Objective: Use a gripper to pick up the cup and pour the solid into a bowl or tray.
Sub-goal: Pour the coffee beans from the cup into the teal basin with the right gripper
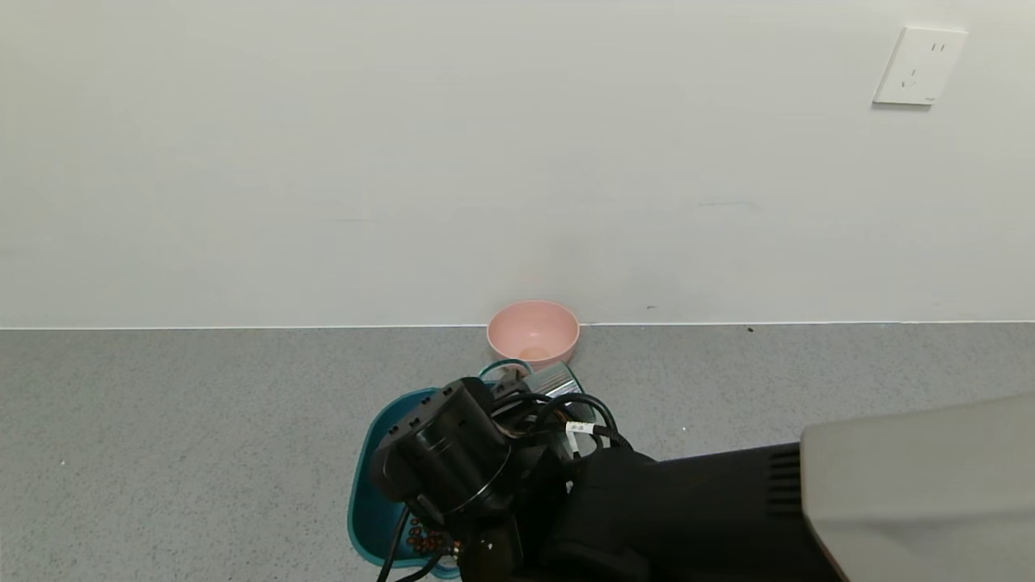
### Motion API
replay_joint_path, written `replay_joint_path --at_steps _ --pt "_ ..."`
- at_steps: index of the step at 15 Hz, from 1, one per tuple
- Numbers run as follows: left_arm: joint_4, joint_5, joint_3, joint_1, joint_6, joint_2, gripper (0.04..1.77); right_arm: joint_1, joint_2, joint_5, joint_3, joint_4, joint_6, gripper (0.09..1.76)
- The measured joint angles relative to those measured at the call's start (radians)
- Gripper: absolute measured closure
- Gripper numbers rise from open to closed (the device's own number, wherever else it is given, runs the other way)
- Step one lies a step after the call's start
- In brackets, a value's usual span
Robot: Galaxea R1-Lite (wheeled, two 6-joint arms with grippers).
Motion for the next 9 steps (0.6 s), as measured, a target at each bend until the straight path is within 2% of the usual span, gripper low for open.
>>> replay_joint_path --at_steps 9 --pt "0.000 0.000 0.000 0.000 0.000 0.000 0.06 -0.001 -0.003 0.000 0.001 -0.001 0.003 0.47"
